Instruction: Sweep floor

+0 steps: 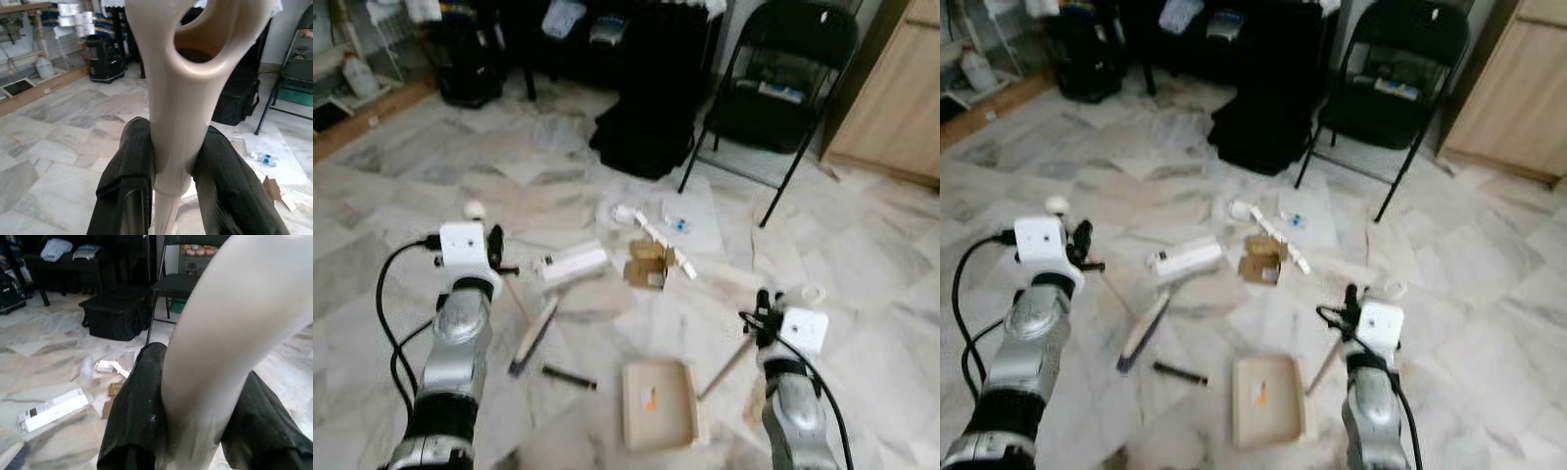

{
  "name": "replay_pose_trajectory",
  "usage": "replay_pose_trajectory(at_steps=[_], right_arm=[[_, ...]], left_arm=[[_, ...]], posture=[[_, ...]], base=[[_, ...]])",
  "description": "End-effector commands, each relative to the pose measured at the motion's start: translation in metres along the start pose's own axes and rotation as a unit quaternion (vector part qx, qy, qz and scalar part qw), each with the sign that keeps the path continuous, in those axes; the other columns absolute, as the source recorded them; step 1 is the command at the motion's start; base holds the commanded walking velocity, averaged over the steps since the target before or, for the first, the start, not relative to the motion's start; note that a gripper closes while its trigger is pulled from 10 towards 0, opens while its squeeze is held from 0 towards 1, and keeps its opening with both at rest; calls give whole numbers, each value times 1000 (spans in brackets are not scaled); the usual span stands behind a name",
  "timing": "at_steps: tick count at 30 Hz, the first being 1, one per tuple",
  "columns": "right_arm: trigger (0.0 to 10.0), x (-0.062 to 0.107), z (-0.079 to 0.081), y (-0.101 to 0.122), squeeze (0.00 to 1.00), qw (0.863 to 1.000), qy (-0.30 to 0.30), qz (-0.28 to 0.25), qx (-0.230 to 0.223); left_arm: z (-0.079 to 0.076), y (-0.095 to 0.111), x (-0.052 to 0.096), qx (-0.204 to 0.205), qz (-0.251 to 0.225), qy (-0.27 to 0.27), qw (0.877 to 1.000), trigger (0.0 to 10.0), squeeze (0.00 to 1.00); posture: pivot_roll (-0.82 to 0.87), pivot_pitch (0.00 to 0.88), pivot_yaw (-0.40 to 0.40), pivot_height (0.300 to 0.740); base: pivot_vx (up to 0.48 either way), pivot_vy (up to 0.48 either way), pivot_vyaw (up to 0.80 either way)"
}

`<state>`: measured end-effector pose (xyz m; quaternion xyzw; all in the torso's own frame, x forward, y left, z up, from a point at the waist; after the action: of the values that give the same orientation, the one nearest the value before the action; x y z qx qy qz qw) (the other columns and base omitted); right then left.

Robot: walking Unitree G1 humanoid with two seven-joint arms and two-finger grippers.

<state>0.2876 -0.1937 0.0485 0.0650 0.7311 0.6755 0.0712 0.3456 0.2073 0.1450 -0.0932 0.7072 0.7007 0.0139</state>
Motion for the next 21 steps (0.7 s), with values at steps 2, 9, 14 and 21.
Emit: replay_pose_trajectory(at_steps=[2, 9, 14, 21], right_arm=[[10000, 0, -8, 2, 0, 1000, -14, -3, 3], [10000, 0, -9, 1, 0, 1000, -13, -4, 7], [10000, -1, -9, -2, 0, 1000, -11, 2, 8], [10000, -1, -10, -6, 0, 1000, -13, 11, 4]], left_arm=[[-3, 9, -3, 4, -26, -6, 1000, 10000, 0], [-2, 12, -4, 4, -32, -6, 999, 10000, 0], [-2, 15, -6, 4, -37, -7, 999, 10000, 0], [-2, 15, -6, 5, -38, -7, 999, 10000, 0]], posture=[[-94, 70, 12, 740], [-90, 76, 12, 740], [-89, 78, 12, 740], [-86, 79, 13, 740]], base=[[0, 480, -769], [0, 480, -109], [0, 480, 0], [0, 137, 0]])
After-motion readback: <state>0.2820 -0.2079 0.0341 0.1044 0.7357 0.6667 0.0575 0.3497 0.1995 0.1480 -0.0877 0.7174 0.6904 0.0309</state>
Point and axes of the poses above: a point about 5 cm out from each wrist's last joint towards the gripper, its own x axis pointing back from the gripper into the wrist, its own y axis along the axis of the wrist's last joint, z = x × y, the point moved 1 cm from there along -x, pointing out of the wrist towards the gripper, and after that the axes turned 4 degrees about x, right-handed, at the moved point
